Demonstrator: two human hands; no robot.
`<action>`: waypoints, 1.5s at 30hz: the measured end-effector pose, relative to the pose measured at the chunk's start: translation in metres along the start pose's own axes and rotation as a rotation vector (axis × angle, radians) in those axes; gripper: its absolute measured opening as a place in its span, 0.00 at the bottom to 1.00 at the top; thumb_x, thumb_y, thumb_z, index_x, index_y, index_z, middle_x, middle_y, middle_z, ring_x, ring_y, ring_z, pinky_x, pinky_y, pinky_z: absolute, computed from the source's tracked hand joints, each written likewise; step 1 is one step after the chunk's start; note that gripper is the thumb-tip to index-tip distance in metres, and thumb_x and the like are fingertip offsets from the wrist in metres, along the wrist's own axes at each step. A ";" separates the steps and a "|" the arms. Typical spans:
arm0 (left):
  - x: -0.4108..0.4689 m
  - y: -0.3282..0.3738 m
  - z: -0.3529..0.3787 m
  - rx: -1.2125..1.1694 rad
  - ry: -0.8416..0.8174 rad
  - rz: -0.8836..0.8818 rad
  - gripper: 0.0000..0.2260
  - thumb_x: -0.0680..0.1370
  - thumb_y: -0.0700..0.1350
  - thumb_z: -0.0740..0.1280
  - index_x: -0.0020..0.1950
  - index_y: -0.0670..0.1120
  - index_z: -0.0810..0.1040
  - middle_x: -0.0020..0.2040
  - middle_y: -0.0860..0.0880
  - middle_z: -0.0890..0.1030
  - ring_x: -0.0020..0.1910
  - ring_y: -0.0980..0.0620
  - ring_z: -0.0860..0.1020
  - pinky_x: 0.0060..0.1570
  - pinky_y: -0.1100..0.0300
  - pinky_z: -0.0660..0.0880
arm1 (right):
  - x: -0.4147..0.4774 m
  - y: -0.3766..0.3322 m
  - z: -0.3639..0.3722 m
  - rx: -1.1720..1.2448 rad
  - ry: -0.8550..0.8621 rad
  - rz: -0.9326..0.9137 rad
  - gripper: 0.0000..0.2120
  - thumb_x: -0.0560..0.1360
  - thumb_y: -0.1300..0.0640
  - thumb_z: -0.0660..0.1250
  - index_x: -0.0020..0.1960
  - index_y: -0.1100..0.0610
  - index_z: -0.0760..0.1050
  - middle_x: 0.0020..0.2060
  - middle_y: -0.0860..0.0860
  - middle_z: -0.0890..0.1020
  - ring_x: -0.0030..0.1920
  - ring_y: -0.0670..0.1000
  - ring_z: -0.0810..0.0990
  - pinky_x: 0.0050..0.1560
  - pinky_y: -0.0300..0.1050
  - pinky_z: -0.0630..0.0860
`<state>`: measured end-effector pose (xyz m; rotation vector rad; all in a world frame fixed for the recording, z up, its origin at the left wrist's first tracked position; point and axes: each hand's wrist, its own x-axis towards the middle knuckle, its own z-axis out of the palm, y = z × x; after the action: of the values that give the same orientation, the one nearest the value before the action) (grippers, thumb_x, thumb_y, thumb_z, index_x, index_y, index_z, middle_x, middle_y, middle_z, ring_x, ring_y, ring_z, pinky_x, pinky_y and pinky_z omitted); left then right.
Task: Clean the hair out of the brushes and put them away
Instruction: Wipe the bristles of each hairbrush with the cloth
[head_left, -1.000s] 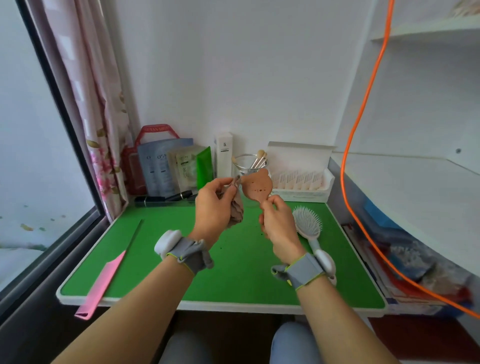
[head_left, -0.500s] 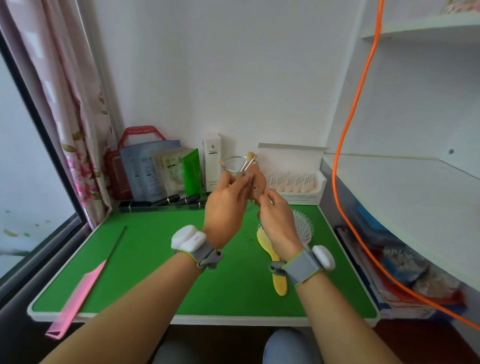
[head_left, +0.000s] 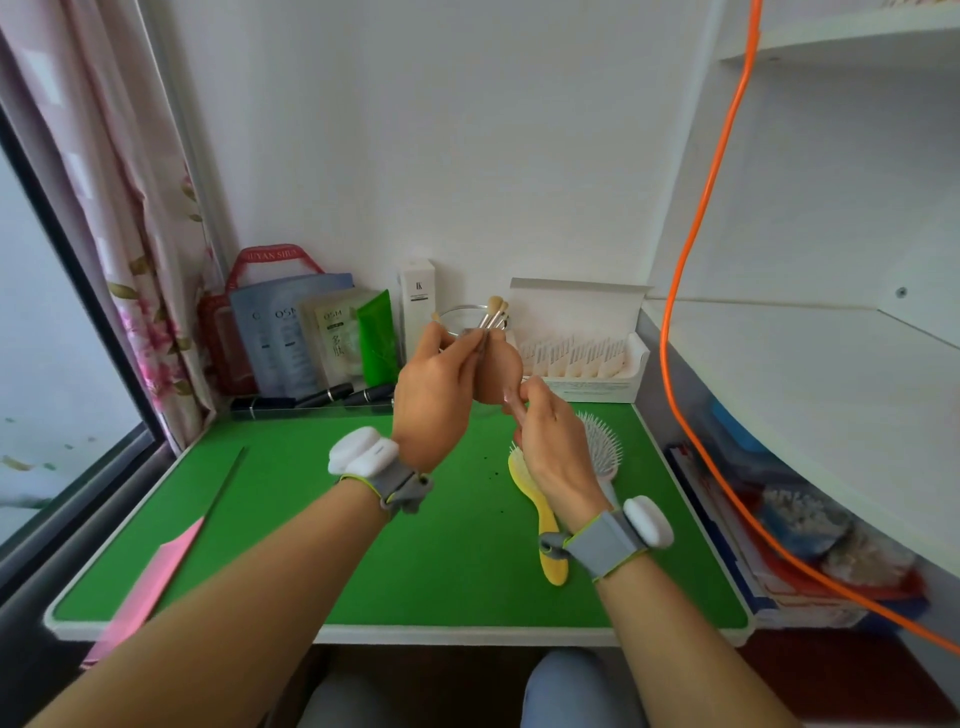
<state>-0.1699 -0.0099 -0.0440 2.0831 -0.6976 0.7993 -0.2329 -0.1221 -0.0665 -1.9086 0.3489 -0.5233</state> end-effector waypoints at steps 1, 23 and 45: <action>-0.003 0.003 0.001 0.002 -0.005 0.028 0.12 0.79 0.41 0.63 0.62 0.43 0.79 0.47 0.41 0.74 0.38 0.41 0.75 0.36 0.46 0.76 | -0.001 0.000 0.000 -0.010 0.004 0.002 0.21 0.78 0.42 0.46 0.35 0.50 0.70 0.37 0.52 0.80 0.37 0.54 0.74 0.39 0.48 0.67; -0.015 0.005 0.012 0.033 -0.095 0.123 0.14 0.80 0.41 0.58 0.64 0.39 0.74 0.48 0.41 0.72 0.40 0.44 0.73 0.35 0.48 0.76 | -0.009 0.007 -0.013 -0.189 0.003 -0.038 0.36 0.78 0.36 0.37 0.45 0.56 0.78 0.40 0.54 0.82 0.46 0.59 0.79 0.53 0.56 0.75; -0.061 0.015 0.013 0.002 -0.209 0.280 0.19 0.77 0.38 0.62 0.68 0.46 0.73 0.47 0.43 0.71 0.40 0.47 0.71 0.32 0.52 0.74 | -0.013 0.000 -0.016 -0.014 0.042 0.041 0.36 0.72 0.30 0.38 0.45 0.49 0.79 0.50 0.56 0.84 0.51 0.57 0.79 0.58 0.55 0.74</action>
<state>-0.2168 -0.0159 -0.0879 2.1172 -1.1207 0.7374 -0.2524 -0.1286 -0.0638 -1.9027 0.4187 -0.5353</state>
